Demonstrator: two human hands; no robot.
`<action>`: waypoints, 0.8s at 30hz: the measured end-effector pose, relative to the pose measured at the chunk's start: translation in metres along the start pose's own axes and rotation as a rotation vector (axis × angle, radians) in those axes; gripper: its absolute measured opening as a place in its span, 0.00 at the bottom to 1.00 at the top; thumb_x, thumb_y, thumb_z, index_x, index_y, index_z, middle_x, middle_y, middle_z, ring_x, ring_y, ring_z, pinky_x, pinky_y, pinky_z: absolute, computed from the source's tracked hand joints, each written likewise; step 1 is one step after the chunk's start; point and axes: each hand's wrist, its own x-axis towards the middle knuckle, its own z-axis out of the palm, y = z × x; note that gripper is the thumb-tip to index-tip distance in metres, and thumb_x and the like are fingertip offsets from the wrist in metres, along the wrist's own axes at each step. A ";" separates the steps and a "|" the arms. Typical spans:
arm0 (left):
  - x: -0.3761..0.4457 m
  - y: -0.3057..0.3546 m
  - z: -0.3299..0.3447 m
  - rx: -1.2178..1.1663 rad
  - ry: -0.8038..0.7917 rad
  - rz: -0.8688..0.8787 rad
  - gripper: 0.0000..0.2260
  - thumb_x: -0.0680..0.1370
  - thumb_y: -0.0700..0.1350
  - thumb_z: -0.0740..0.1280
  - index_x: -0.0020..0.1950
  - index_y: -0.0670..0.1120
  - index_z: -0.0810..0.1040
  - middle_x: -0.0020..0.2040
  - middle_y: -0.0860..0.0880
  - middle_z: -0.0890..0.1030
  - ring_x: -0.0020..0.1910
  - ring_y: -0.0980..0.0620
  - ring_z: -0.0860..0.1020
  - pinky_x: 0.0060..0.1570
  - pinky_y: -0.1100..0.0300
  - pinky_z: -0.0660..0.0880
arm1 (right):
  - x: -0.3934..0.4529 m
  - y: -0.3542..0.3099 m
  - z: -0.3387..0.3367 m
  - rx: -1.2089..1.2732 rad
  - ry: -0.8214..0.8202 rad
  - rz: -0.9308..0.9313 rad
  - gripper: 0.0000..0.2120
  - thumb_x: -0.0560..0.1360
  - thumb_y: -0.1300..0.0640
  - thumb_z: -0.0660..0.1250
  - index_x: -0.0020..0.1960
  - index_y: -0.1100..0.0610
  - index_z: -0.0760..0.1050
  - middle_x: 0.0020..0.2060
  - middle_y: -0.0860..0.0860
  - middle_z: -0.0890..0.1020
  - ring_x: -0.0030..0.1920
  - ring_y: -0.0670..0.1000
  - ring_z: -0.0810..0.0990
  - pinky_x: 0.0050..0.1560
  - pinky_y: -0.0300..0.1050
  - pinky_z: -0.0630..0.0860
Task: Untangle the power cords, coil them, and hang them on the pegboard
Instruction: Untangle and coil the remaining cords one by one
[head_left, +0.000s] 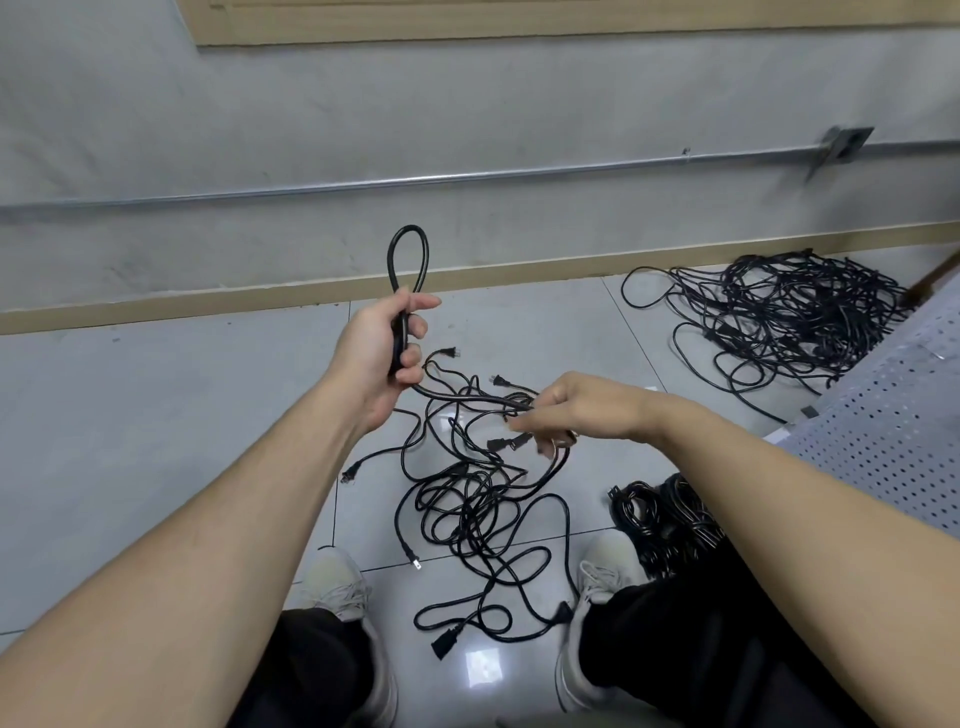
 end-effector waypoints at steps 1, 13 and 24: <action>0.001 -0.001 -0.001 0.021 0.023 0.008 0.13 0.86 0.49 0.57 0.53 0.45 0.80 0.34 0.52 0.69 0.25 0.57 0.60 0.21 0.65 0.55 | -0.002 0.001 -0.003 0.022 0.003 -0.017 0.18 0.77 0.48 0.72 0.36 0.60 0.77 0.30 0.51 0.81 0.32 0.47 0.73 0.43 0.43 0.69; 0.000 -0.010 0.011 0.387 0.026 -0.013 0.11 0.79 0.50 0.70 0.57 0.46 0.80 0.43 0.49 0.67 0.26 0.55 0.59 0.23 0.64 0.57 | -0.015 -0.001 -0.026 0.693 0.262 -0.356 0.09 0.73 0.52 0.67 0.35 0.53 0.74 0.33 0.50 0.76 0.36 0.50 0.73 0.45 0.42 0.73; -0.015 -0.039 0.034 0.774 -0.192 0.078 0.22 0.67 0.64 0.79 0.56 0.57 0.80 0.44 0.53 0.78 0.37 0.55 0.75 0.36 0.59 0.70 | -0.007 -0.014 -0.018 0.607 0.619 -0.189 0.12 0.78 0.53 0.72 0.38 0.55 0.75 0.25 0.48 0.68 0.25 0.48 0.65 0.24 0.39 0.62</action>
